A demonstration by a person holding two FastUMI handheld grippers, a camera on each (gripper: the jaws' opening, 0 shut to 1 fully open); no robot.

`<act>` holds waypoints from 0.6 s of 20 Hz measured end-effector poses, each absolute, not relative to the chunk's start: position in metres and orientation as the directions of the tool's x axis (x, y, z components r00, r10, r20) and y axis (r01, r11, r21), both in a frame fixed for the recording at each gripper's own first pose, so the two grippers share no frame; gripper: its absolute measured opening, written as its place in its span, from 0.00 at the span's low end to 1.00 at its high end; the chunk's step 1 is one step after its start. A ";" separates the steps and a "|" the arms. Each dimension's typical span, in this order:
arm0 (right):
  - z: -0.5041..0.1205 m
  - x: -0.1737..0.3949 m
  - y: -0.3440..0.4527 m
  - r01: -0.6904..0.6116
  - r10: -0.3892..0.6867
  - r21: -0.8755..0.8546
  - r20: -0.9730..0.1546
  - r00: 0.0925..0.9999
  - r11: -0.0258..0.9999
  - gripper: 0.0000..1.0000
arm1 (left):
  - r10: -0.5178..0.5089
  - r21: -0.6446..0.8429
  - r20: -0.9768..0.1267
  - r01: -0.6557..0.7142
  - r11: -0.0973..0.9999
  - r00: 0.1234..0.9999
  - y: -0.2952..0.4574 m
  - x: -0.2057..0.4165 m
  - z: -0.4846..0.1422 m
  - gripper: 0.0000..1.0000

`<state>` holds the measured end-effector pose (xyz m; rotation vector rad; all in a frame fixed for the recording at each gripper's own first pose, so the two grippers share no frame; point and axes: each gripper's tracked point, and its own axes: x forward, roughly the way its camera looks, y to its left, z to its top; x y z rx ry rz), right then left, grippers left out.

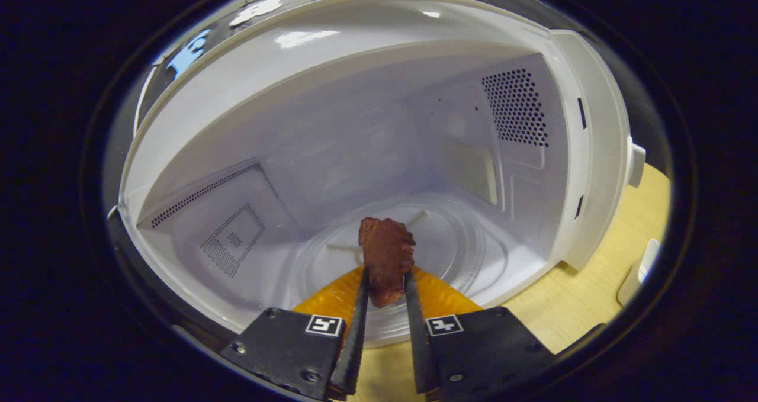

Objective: Open the microwave oven with the left hand, put the food in, and close the microwave oven.

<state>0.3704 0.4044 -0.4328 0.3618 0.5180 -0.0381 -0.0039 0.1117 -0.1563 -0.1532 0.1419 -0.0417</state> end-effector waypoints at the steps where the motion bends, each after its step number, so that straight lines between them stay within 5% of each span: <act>1: -0.433 0.369 0.404 0.127 0.050 0.314 -0.500 0.864 0.941 0.39 | -0.048 -0.158 -0.142 0.026 0.987 0.989 0.113 -0.003 -0.157 0.94; 3: -0.429 0.364 0.405 0.102 0.051 0.277 -0.495 0.867 0.955 0.52 | -0.040 -0.155 -0.148 0.017 0.988 0.988 0.117 -0.004 -0.160 0.94; 4: -0.428 0.361 0.404 0.091 0.049 0.254 -0.497 0.866 0.963 0.79 | -0.039 -0.151 -0.155 0.015 0.988 0.987 0.118 -0.003 -0.162 0.94; 10: -0.373 0.331 0.402 -0.048 0.100 0.148 -0.366 0.925 0.988 0.84 | 0.021 -0.157 -0.183 -0.050 0.986 0.983 0.136 -0.008 -0.182 0.94; 12: -0.346 0.310 0.401 -0.106 0.150 0.150 -0.324 0.934 0.983 0.95 | 0.036 -0.164 -0.185 -0.066 0.984 0.982 0.142 -0.008 -0.182 0.94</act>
